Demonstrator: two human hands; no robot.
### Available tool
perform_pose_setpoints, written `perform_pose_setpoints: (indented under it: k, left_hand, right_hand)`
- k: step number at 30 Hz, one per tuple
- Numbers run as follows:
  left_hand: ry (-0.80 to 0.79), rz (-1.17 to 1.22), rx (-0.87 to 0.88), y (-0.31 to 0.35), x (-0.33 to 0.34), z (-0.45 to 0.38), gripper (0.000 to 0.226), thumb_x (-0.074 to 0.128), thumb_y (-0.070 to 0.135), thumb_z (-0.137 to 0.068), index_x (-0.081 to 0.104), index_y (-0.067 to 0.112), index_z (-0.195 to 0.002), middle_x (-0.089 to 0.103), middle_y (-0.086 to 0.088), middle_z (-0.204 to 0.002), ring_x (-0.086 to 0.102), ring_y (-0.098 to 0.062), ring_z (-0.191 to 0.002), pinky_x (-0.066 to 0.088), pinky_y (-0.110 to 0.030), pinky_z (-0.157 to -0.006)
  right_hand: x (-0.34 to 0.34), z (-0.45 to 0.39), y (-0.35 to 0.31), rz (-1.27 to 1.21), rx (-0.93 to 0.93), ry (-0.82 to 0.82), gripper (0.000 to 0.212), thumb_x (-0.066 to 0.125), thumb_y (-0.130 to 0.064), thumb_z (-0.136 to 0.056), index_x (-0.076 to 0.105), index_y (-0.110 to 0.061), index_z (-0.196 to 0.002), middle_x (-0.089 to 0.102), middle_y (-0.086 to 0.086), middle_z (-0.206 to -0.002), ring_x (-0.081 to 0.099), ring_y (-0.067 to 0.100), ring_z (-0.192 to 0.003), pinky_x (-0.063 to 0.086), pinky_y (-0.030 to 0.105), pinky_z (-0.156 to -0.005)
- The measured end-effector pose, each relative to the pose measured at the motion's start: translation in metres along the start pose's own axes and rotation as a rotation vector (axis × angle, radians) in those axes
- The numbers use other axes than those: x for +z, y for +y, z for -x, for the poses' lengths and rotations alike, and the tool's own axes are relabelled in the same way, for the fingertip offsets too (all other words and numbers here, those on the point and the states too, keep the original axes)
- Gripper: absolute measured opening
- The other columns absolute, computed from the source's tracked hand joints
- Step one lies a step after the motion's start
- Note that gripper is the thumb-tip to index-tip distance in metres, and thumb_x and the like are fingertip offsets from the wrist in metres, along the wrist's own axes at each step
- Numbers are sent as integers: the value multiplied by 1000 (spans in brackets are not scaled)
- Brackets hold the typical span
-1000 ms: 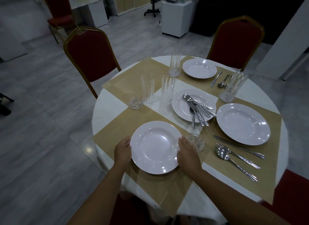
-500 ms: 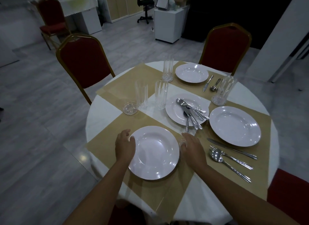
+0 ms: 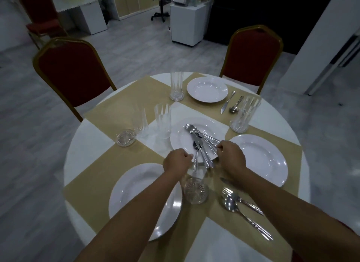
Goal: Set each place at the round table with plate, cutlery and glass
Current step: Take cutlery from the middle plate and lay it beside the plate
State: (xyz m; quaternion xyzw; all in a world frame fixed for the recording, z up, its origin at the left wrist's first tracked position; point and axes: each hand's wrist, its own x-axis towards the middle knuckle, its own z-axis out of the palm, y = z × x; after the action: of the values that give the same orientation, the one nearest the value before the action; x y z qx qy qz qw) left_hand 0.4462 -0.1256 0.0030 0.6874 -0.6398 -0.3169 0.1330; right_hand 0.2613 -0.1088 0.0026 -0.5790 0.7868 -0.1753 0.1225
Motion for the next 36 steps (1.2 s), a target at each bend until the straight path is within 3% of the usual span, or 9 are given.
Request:
perform_pose_setpoints:
  k: [4, 9, 15, 20, 24, 30, 36]
  left_hand:
    - [-19, -61, -38, 31, 28, -21, 25, 54, 38, -90, 67, 17, -85, 67, 1, -80, 66, -21, -83, 46, -28, -69]
    - [-7, -182, -116, 46, 48, -49, 19, 51, 28, -93, 65, 16, -88, 68, -2, -87, 66, -24, -88, 49, -30, -75]
    - [-41, -128, -198, 41, 48, -63, 22, 50, 27, -89, 53, 15, -70, 55, 1, -68, 56, -21, -68, 38, -25, -56]
    - [-90, -128, -233, 36, 46, -69, 26, 53, 29, -89, 60, 10, -73, 58, -9, -68, 60, -23, -67, 35, -23, -52]
    - [-143, -118, -253, 28, 47, -71, 40, 60, 30, -86, 40, 16, -55, 40, 1, -54, 41, -15, -50, 29, -21, -49]
    - [-180, -137, -256, 32, 43, -72, 36, 59, 24, -86, 38, 17, -57, 41, 3, -59, 42, -13, -53, 30, -21, -50]
    - [-188, -116, -264, 27, 31, -76, 34, 63, 36, -85, 43, 17, -64, 47, 2, -64, 54, -21, -71, 38, -26, -60]
  right_hand:
    - [4, -40, 9, 38, -36, -101, 20, 51, -16, -90, 71, -15, -92, 69, 5, -91, 62, 23, -85, 51, 32, -70]
    - [15, -79, 16, 76, -105, -140, 25, 52, -16, -91, 74, -14, -104, 71, 7, -99, 63, 26, -92, 51, 33, -76]
    - [30, -107, 15, 93, -154, -220, 23, 53, -21, -89, 73, -11, -98, 71, 7, -97, 60, 27, -98, 50, 35, -79]
    - [37, -115, 16, 85, -126, -281, 22, 53, -16, -89, 72, -12, -98, 72, 6, -95, 60, 25, -97, 49, 33, -80]
    - [37, -119, 17, 59, -90, -299, 22, 53, -15, -89, 75, -13, -93, 73, 5, -90, 65, 24, -85, 54, 33, -76]
    - [37, -117, 19, 36, -52, -291, 24, 50, -12, -89, 72, -14, -100, 71, 4, -97, 64, 24, -90, 52, 31, -76]
    - [36, -112, 21, 24, -43, -272, 27, 49, -8, -89, 72, -12, -103, 71, 6, -101, 64, 25, -93, 51, 32, -77]
